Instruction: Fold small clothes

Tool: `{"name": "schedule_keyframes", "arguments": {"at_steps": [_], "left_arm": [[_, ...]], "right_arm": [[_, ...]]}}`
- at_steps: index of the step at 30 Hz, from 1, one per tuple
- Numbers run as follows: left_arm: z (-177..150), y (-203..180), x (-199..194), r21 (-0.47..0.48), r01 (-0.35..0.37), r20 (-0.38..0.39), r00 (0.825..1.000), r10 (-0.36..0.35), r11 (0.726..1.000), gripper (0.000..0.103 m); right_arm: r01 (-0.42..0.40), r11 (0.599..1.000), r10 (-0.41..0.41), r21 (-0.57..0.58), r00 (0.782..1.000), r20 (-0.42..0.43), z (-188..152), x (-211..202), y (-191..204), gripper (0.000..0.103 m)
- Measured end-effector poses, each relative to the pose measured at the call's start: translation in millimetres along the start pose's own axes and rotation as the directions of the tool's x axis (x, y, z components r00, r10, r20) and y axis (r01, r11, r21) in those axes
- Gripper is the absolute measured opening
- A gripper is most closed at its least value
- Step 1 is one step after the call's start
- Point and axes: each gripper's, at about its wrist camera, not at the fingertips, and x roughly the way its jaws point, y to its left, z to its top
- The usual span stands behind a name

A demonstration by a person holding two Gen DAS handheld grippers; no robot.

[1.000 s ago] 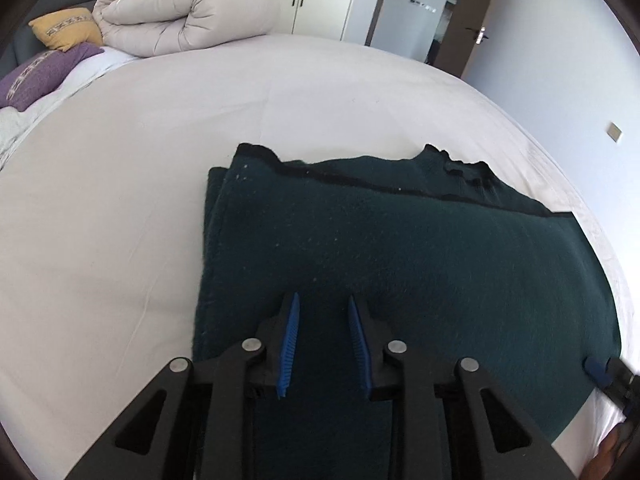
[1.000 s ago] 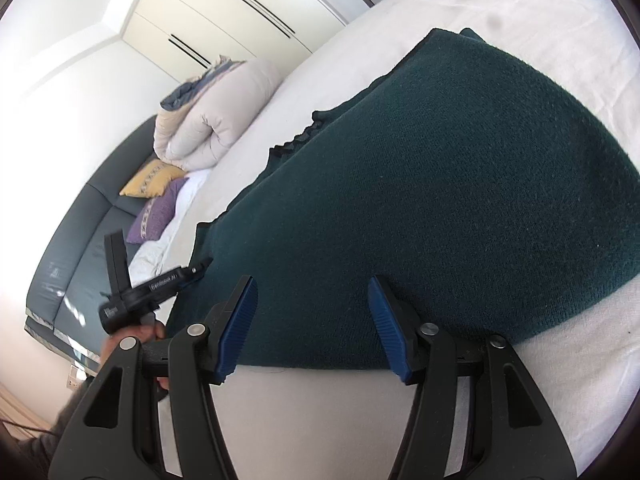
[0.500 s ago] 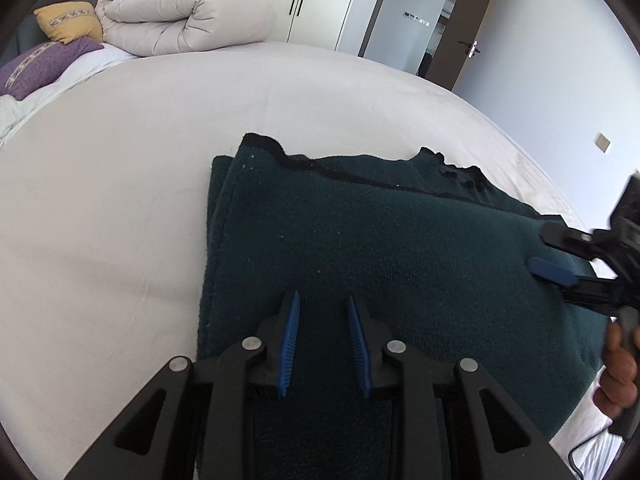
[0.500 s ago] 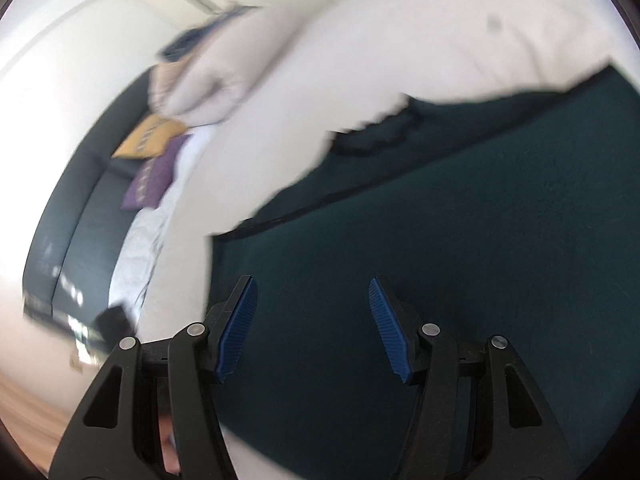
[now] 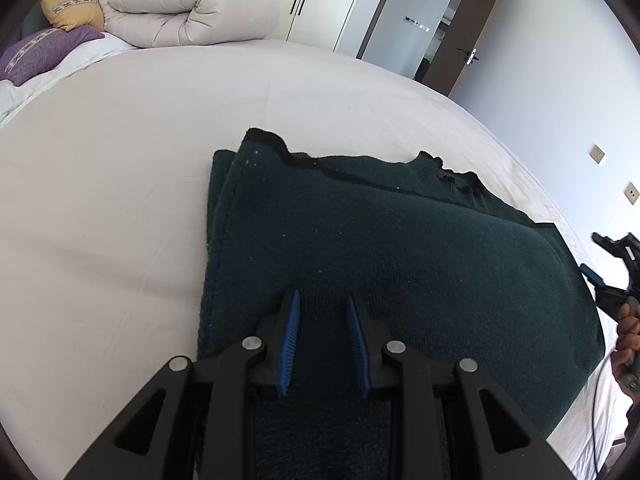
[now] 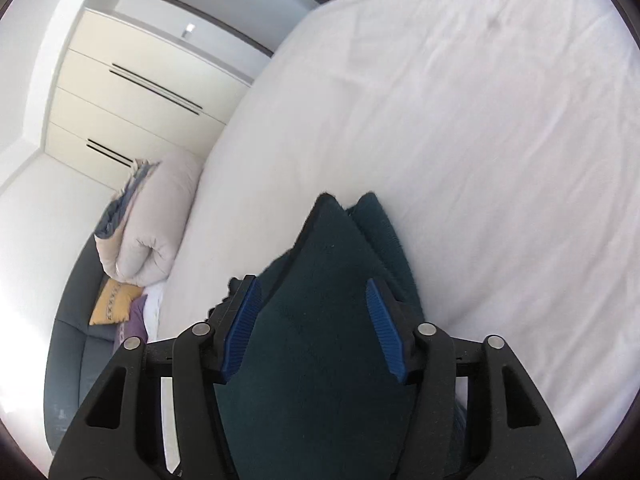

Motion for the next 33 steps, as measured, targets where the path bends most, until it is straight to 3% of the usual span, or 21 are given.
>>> {"name": "schedule_keyframes", "arguments": {"at_steps": [3, 5, 8, 9, 11, 13, 15, 17, 19, 23, 26, 28, 29, 31, 33], "left_arm": [[0, -5, 1, 0.02, -0.022, 0.001, 1.0, 0.022, 1.0, 0.028], [-1, -7, 1, 0.027, -0.031, 0.001, 1.0, 0.031, 0.999, 0.028], [-1, -7, 2, 0.027, -0.031, 0.001, 1.0, 0.031, 0.999, 0.028], [-1, -7, 2, 0.028, -0.031, 0.002, 1.0, 0.031, 0.999, 0.028], [-1, -6, 2, 0.026, -0.028, 0.001, 1.0, 0.028, 0.999, 0.028], [-1, -6, 2, 0.022, -0.023, 0.001, 1.0, 0.023, 0.999, 0.028], [-1, -6, 3, 0.021, -0.02, 0.003, 1.0, 0.02, 1.0, 0.028], [-1, -6, 2, 0.022, -0.022, 0.004, 1.0, 0.022, 1.0, 0.028], [-1, -6, 2, 0.021, -0.021, 0.003, 1.0, 0.021, 1.0, 0.028], [2, -7, 2, 0.02, -0.022, -0.006, 1.0, 0.022, 1.0, 0.028], [5, -1, -9, -0.03, 0.035, -0.023, 0.999, -0.035, 0.999, 0.032], [4, 8, -26, -0.096, 0.093, -0.013, 0.995, -0.095, 0.991, 0.058], [3, 13, -37, -0.127, 0.108, 0.005, 0.994, -0.109, 0.986, 0.066], [1, 24, -64, -0.184, 0.115, 0.069, 0.992, -0.103, 0.976, 0.09], [0, 37, -80, -0.228, 0.122, 0.101, 0.99, -0.101, 0.966, 0.092]], "right_arm": [[-0.101, 0.993, 0.098, -0.059, 0.994, -0.049, -22, -13, 19, 0.055], [-0.166, 0.98, 0.149, -0.109, 0.978, -0.142, -49, -8, 39, 0.055], [-0.216, 0.963, 0.151, -0.162, 0.929, -0.338, -108, 12, 59, 0.055], [-0.221, 0.96, 0.132, -0.175, 0.901, -0.414, -132, 22, 61, 0.055], [-0.201, 0.957, 0.081, -0.21, 0.879, -0.47, -159, 31, 61, 0.055], [-0.197, 0.952, 0.077, -0.233, 0.894, -0.44, -172, 28, 56, 0.054], [-0.185, 0.97, 0.104, -0.16, 0.903, -0.416, -168, 16, 45, 0.054], [-0.121, 0.986, 0.077, -0.112, 0.939, -0.334, -147, 6, 34, 0.054], [-0.065, 0.992, 0.034, -0.105, 0.96, -0.277, -135, -6, 24, 0.054], [-0.071, 0.995, 0.055, -0.064, 0.974, -0.218, -118, -33, 12, 0.063], [-0.099, 0.991, 0.077, -0.091, 0.973, -0.219, -123, -45, 18, 0.064], [-0.115, 0.985, 0.083, -0.127, 0.969, -0.233, -135, -48, 31, 0.064], [-0.126, 0.982, 0.09, -0.138, 0.967, -0.238, -140, -49, 36, 0.064], [-0.167, 0.975, 0.126, -0.149, 0.959, -0.253, -150, -54, 44, 0.065], [-0.186, 0.971, 0.141, -0.153, 0.954, -0.264, -158, -62, 48, 0.066]]}}
